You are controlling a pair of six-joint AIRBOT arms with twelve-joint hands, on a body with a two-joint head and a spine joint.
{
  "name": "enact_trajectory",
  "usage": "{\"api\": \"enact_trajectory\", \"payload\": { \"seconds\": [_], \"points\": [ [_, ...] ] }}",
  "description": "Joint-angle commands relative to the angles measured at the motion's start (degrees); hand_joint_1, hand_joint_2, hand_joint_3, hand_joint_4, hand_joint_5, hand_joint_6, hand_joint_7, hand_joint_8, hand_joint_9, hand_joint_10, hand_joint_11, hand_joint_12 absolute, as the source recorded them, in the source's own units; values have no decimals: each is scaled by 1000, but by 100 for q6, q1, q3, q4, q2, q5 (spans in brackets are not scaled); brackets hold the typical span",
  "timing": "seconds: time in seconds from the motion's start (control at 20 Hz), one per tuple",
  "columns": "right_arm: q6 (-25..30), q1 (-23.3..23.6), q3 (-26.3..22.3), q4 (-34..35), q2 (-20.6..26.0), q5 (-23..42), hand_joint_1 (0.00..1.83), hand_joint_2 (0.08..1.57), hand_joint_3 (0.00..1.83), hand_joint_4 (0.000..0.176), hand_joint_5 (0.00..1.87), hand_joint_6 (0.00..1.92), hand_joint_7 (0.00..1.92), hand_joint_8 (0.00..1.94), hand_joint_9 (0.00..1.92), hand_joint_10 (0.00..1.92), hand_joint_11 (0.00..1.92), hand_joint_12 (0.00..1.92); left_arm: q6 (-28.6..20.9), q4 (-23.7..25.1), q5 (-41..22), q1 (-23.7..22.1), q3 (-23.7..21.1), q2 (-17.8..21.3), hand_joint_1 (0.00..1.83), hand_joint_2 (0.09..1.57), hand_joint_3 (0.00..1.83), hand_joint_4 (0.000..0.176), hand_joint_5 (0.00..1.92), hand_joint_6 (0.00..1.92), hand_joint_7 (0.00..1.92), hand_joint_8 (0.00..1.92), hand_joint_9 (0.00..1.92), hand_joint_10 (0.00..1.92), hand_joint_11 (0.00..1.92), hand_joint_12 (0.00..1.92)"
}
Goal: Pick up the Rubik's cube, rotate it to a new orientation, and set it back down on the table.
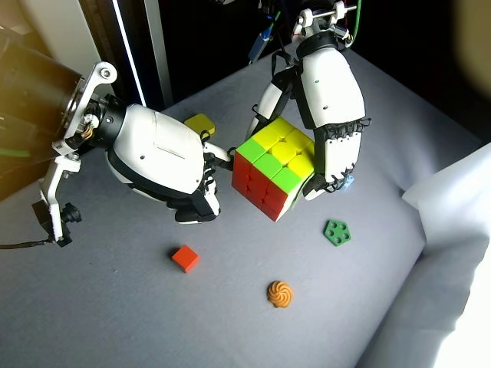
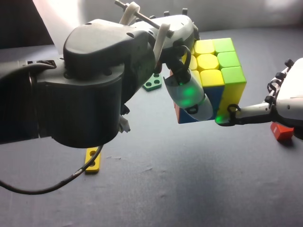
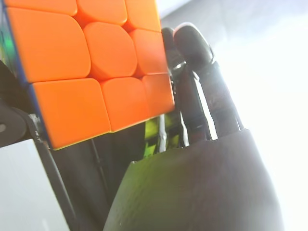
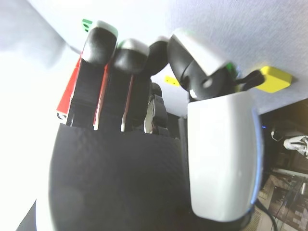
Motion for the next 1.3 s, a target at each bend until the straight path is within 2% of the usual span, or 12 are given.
{"api": "enact_trajectory", "payload": {
  "seconds": [0.0, 0.2, 0.35, 0.4, 0.6, 0.65, 0.7, 0.85, 0.9, 0.95, 1.0, 1.25],
  "points": [
    [-15, 69, 49, 29, 8, -636, 1325, 998, 547, 176, 0, 0, 720, 1601, 846, 1921, 649, 1921, -69, 327, 199, -117, -35, -20, 1330, 1254, 0, 0, 791, 1039, 646, 1556, 627, 1687, 502, 1651],
    [-15, 132, 11, 29, 0, -507, 1326, 1061, 370, 175, 0, 0, 741, 1505, 800, 1921, 577, 1921, -69, 326, 199, -115, -45, -17, 1334, 1243, 0, 0, 799, 1038, 664, 1520, 662, 1651, 509, 1625],
    [-16, 359, -140, 28, 42, -147, 1498, 812, 760, 166, 1, 0, 809, 1443, 809, 1638, 537, 1841, -69, 326, 199, -108, -57, 2, 1327, 1259, 1, 0, 785, 1072, 633, 1559, 621, 1698, 491, 1653],
    [-16, 465, -207, 28, 101, -43, 1502, 802, 789, 153, 21, 4, 818, 1418, 801, 1696, 562, 1897, -69, 346, 199, -99, -57, 6, 1330, 1250, 0, 0, 793, 1067, 661, 1531, 633, 1667, 477, 1649],
    [-16, 964, -390, 29, 364, 296, 1499, 819, 761, 155, 31, 5, 808, 1418, 789, 1701, 536, 1913, -70, 425, 228, -22, -59, 41, 1333, 1246, 1, 0, 795, 1053, 666, 1522, 641, 1666, 487, 1621],
    [-16, 1136, -426, 29, 460, 389, 1377, 932, 544, 161, 14, 2, 815, 1417, 824, 1836, 520, 1916, -75, 454, 235, 10, -58, 52, 1331, 1247, 0, 0, 795, 1070, 662, 1517, 639, 1668, 483, 1628],
    [-16, 1387, -464, 29, 588, 535, 1472, 855, 715, 157, 14, 1, 787, 1456, 785, 1745, 531, 1886, -113, 510, 247, 55, -55, 63, 1332, 1245, 0, 0, 811, 1042, 657, 1516, 644, 1664, 503, 1622],
    [-16, 1962, -583, 29, 909, 912, 1494, 826, 772, 152, 84, 9, 798, 1443, 777, 1744, 489, 1914, -220, 667, 259, 166, -56, 90, 1324, 1266, 3, 0, 770, 1087, 611, 1600, 615, 1696, 491, 1645],
    [-16, 2091, -603, 29, 995, 942, 1384, 900, 580, 155, 77, 3, 841, 1391, 839, 1821, 452, 1911, -220, 678, 281, 197, -57, 103, 1323, 1268, 2, 0, 767, 1100, 603, 1604, 615, 1696, 490, 1646],
    [-15, 2142, -600, 29, 1054, 866, 1474, 855, 665, 148, 70, 0, 821, 1364, 811, 1691, 474, 1894, -217, 695, 307, 228, -58, 118, 1328, 1254, 0, 0, 810, 1050, 614, 1565, 638, 1668, 525, 1624],
    [-15, 2138, -599, 29, 1070, 797, 1378, 937, 491, 157, 49, 0, 844, 1355, 848, 1793, 454, 1873, -217, 704, 307, 240, -57, 120, 1328, 1254, 1, 0, 800, 1054, 625, 1568, 634, 1672, 520, 1632],
    [405, 1925, -562, 31, 1075, 89, 1497, 831, 769, 153, 42, 1, 774, 1468, 784, 1721, 486, 1875, -398, 1093, 386, 469, -47, 182, 1336, 1239, 0, 0, 795, 1055, 683, 1504, 669, 1632, 504, 1615]
  ]
}}
